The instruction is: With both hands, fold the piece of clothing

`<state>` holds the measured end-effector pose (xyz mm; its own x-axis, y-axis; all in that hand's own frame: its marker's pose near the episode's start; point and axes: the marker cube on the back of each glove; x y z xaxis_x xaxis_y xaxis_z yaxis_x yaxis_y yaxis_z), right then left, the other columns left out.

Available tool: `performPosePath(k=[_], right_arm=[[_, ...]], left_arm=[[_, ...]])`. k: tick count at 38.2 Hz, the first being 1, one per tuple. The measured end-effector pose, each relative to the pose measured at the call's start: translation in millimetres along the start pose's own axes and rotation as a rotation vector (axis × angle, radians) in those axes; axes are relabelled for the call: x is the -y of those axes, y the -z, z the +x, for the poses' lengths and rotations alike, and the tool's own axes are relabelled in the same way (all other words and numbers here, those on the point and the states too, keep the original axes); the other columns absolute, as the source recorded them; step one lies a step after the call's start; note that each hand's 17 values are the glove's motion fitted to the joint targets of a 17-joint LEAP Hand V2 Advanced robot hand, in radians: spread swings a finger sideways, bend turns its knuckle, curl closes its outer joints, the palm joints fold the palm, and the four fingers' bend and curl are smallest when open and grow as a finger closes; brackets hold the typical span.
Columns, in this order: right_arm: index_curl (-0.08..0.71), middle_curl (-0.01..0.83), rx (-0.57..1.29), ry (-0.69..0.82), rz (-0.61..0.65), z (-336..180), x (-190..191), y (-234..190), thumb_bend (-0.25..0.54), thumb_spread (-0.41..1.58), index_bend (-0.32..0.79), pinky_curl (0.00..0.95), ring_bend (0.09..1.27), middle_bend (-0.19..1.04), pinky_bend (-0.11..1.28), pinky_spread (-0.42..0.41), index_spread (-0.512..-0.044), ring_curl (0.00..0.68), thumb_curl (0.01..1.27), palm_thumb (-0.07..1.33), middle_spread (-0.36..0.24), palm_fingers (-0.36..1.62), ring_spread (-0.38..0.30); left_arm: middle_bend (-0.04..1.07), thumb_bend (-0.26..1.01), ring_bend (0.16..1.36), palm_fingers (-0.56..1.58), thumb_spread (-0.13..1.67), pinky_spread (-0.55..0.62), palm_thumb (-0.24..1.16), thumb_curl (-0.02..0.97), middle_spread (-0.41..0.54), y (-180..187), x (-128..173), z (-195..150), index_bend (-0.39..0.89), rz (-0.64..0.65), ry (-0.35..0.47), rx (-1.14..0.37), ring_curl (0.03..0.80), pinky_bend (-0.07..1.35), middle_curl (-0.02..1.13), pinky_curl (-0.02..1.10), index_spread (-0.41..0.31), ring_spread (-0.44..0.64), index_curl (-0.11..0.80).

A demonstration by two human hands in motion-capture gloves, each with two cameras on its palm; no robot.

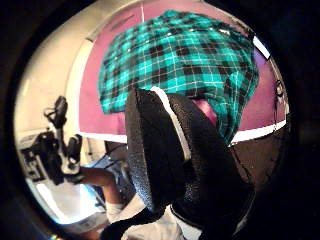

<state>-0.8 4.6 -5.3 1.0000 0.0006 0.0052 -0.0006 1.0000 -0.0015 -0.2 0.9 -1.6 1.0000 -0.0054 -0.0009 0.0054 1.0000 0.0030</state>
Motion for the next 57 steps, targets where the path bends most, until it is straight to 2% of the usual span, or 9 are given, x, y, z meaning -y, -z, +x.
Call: performPosePath(k=[3, 7, 16, 24, 31, 40, 47, 53, 57], right_arm=[[0.073, 0.066, -0.007, -0.01, 0.008, 1, -3, 5, 0.137, 0.59, 0.18, 0.109, 0.2, 0.19, 0.39, 0.162, -0.253, 0.04, 0.04, 0.22, -0.049, 0.18, 0.069], [0.115, 0.104, -0.018, -0.023, 0.033, 6, -4, 8, 0.139, 0.82, 0.17, 0.153, 0.2, 0.19, 0.4, 0.208, -0.321, 0.067, 0.05, 0.24, -0.063, 0.15, 0.092], [0.18, 0.162, 0.017, 0.032, -0.015, 13, -6, 5, 0.114, 1.1, 0.17, 0.206, 0.21, 0.19, 0.41, 0.255, -0.388, 0.108, 0.09, 0.25, -0.071, 0.12, 0.124], [0.207, 0.198, 0.027, 0.05, 0.009, 16, -11, 8, 0.074, 1.16, 0.14, 0.248, 0.22, 0.18, 0.45, 0.259, -0.401, 0.136, 0.12, 0.26, -0.063, 0.08, 0.139], [0.213, 0.228, 0.01, 0.056, 0.018, 18, -5, -11, 0.048, 1.16, 0.12, 0.277, 0.23, 0.2, 0.48, 0.254, -0.397, 0.155, 0.16, 0.29, -0.049, 0.05, 0.147], [0.192, 0.261, 0.002, 0.029, -0.006, 23, 12, -57, -0.014, 1.11, 0.09, 0.317, 0.27, 0.21, 0.56, 0.245, -0.382, 0.185, 0.19, 0.28, -0.018, 0.01, 0.152], [0.152, 0.277, -0.054, -0.03, -0.109, 36, 21, -107, -0.021, 1.05, 0.05, 0.34, 0.32, 0.2, 0.64, 0.235, -0.352, 0.206, 0.21, 0.29, 0.014, -0.06, 0.154], [0.136, 0.286, -0.027, -0.04, -0.097, 39, -5, -84, -0.018, 1.02, 0.07, 0.355, 0.35, 0.19, 0.68, 0.227, -0.338, 0.225, 0.23, 0.31, 0.021, -0.04, 0.153], [0.138, 0.294, 0.049, 0.011, -0.099, 41, 6, -103, -0.014, 1.03, 0.1, 0.359, 0.39, 0.2, 0.7, 0.217, -0.333, 0.238, 0.24, 0.34, 0.009, 0.02, 0.134]], left_arm=[[0.15, 0.09, 0.49, 0.54, 0.59, 0.13, 0.15, 0.038, 0.038, -2, 1, -2, 0.16, 0.004, 0.001, 0.002, 0.142, 0.45, 0.07, 0.15, -0.067, 0.1, 0.078], [0.15, 0.09, 0.52, 0.5, 0.81, 0.17, 0.16, 0.061, 0.053, -2, 1, -1, 0.17, 0.011, 0.002, -0.008, 0.198, 0.48, 0.12, 0.21, -0.084, 0.13, 0.124], [0.15, 0.06, 0.55, 0.45, 1.06, 0.21, 0.16, 0.104, 0.068, -2, 1, 5, 0.16, -0.006, -0.018, 0.01, 0.24, 0.5, 0.16, 0.26, -0.096, 0.17, 0.195], [0.16, 0.03, 0.57, 0.43, 1.15, 0.22, 0.17, 0.14, 0.079, 5, -6, 3, 0.15, -0.003, -0.016, 0.008, 0.259, 0.5, 0.2, 0.29, -0.099, 0.18, 0.234], [0.16, 0.0, 0.57, 0.42, 1.18, 0.22, 0.18, 0.165, 0.082, -10, -4, 1, 0.15, 0.015, -0.02, 0.007, 0.271, 0.5, 0.22, 0.31, -0.1, 0.19, 0.257], [0.17, -0.01, 0.59, 0.38, 1.18, 0.22, 0.22, 0.201, 0.079, -59, 11, 4, 0.11, 0.005, -0.035, 0.046, 0.288, 0.52, 0.24, 0.33, -0.076, 0.19, 0.258], [0.18, -0.01, 0.65, 0.32, 1.16, 0.21, 0.27, 0.229, 0.084, -110, 25, -3, 0.07, -0.066, -0.021, 0.06, 0.307, 0.57, 0.26, 0.36, -0.022, 0.19, 0.226], [0.18, -0.02, 0.66, 0.32, 1.15, 0.2, 0.27, 0.241, 0.085, -79, 0, -15, 0.12, -0.097, 0.061, 0.098, 0.31, 0.58, 0.28, 0.37, -0.019, 0.18, 0.225], [0.18, -0.03, 0.65, 0.34, 1.15, 0.2, 0.23, 0.234, 0.073, -78, 2, -26, 0.14, -0.042, 0.099, 0.084, 0.307, 0.56, 0.28, 0.36, -0.035, 0.17, 0.24]])
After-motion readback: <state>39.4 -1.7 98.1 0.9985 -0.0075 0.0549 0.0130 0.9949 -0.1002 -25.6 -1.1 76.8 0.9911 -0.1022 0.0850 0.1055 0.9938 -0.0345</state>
